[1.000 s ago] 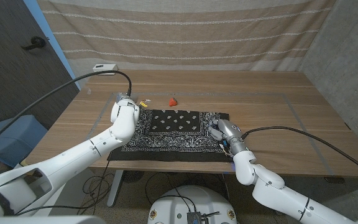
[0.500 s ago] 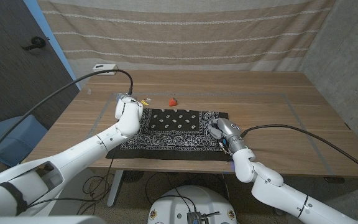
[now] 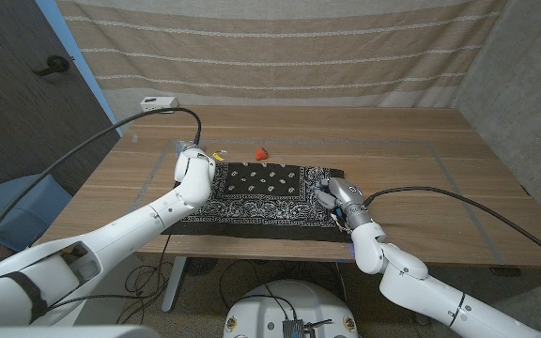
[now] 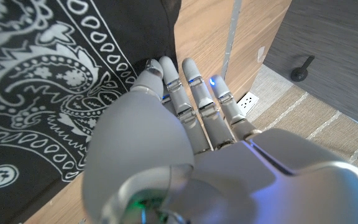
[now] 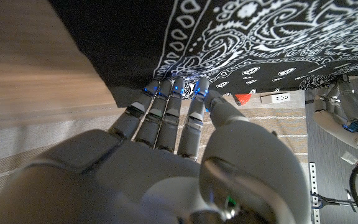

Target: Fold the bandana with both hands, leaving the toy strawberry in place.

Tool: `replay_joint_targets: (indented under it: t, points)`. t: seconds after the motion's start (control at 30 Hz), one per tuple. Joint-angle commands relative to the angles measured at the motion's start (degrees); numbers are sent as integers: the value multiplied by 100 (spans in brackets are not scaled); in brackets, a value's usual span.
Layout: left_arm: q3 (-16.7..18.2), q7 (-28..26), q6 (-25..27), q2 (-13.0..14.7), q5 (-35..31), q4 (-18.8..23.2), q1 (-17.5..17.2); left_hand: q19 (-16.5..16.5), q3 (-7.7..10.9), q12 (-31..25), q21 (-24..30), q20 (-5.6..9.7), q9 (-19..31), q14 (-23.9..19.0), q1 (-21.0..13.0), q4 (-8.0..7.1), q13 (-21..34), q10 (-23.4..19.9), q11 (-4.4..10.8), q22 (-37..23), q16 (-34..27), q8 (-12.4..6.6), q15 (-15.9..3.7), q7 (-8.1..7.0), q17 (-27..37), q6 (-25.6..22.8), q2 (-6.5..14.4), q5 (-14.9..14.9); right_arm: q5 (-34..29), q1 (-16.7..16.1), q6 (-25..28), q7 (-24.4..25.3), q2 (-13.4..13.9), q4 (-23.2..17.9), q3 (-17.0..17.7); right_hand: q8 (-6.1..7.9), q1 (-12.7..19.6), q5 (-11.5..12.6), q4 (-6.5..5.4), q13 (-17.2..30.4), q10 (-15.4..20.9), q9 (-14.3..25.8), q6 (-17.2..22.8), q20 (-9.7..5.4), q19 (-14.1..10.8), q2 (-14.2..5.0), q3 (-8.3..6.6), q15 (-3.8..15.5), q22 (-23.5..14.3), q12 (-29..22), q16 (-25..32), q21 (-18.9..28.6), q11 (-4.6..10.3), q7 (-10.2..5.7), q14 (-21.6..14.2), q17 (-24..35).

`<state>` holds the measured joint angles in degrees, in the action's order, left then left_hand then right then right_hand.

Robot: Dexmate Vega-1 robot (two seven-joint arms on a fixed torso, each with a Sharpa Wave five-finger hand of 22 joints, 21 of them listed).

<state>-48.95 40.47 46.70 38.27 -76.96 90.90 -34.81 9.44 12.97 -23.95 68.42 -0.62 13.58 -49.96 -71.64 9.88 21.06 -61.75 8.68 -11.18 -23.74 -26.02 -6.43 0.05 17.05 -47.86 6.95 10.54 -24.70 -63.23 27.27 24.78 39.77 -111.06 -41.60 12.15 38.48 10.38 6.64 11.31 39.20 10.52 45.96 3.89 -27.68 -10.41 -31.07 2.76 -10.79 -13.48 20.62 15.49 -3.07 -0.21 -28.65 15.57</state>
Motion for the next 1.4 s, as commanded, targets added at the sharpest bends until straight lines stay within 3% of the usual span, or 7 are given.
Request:
replay_joint_targets:
  t: [0.03, 0.27, 0.43, 0.83, 0.93, 1.2, 1.4]
  points:
    - [223, -1018, -139, 262, 959, 581, -250, 13, 56, -65, 53, -15, -18, -40, -139, -27, 104, -203, 154, -25, -41, -39, -734, -238, 82, -924, 64, 7, -25, 71, 98, -90, 18, -9, -38, -12, 84, 23, -6, 27, 54, 32, 40, 7, -37, -2, -23, 214, -21, -3, 26, 55, 1, 1, -65, 19]
    - [571, -1914, -260, 540, 1606, 1167, -579, 99, -4, -201, 205, -35, 25, -178, -153, -96, 341, -245, 214, -40, -199, -78, -735, -221, 350, -935, -14, -10, -8, 85, 49, -61, 6, 42, -48, -12, 83, 23, -6, 27, 56, 32, 59, 4, -41, 0, -25, 216, -21, 3, 27, 57, 20, 3, -86, 16]
    - [346, -1272, 159, 651, 1151, 1449, -429, -584, -576, 62, 225, -428, 118, 1281, 1120, -539, 1025, 2090, -45, -29, 549, 569, -324, -541, 601, 877, -417, 55, -9, 85, 45, -45, 0, 51, -56, -17, 82, 22, -7, 28, 64, 32, 61, 1, -43, -1, -24, 210, -21, 4, 26, 57, 16, 2, -88, 17]
    - [1303, -1519, 53, 1021, 2445, 2444, -927, -1407, -840, 279, 80, -720, 301, 2829, 1603, -590, 1420, 3911, -430, -31, 1156, 669, 338, -873, 882, 1665, -552, 248, 7, 93, -20, -47, 6, 64, -70, -23, 84, 20, -6, 28, 62, 33, 70, -6, -47, -2, -18, 207, -21, 13, 28, 60, 8, 3, -91, 23]
    - [996, -1062, 440, 1167, 2021, 2621, -702, -1642, -886, 322, 86, -749, 285, 3171, 1713, -613, 1479, 4273, -505, -96, 1249, 827, 494, -1015, 914, 2067, -547, 258, 10, 103, -64, -40, 3, 84, -74, -27, 84, 19, -8, 28, 66, 33, 67, -9, -48, -5, -14, 210, -21, 15, 29, 60, 17, -10, -84, 29]
    - [152, 653, 930, 990, 604, 2113, 28, -2090, -1055, 418, 58, -788, 158, 3924, 2049, -719, 1541, 5009, -801, -146, 1324, 1177, 798, -604, 917, 2569, -608, 278, -1, 143, -124, -42, -10, 124, -78, -31, 91, 19, -4, 29, 67, 33, 72, -14, -51, -7, -17, 220, -20, 20, 20, 61, 13, 0, -72, 29]
    - [218, 598, 657, 782, 647, 1617, 71, -2124, -1064, 456, 68, -764, 85, 4141, 2008, -682, 1509, 5195, -756, -143, 1327, 1246, 801, -930, 891, 2524, -610, 324, -1, 144, -105, -64, -7, 105, -69, -37, 89, 19, -7, 29, 71, 34, 67, -15, -52, -9, -16, 213, -20, 22, 23, 62, 14, 5, -81, 31]
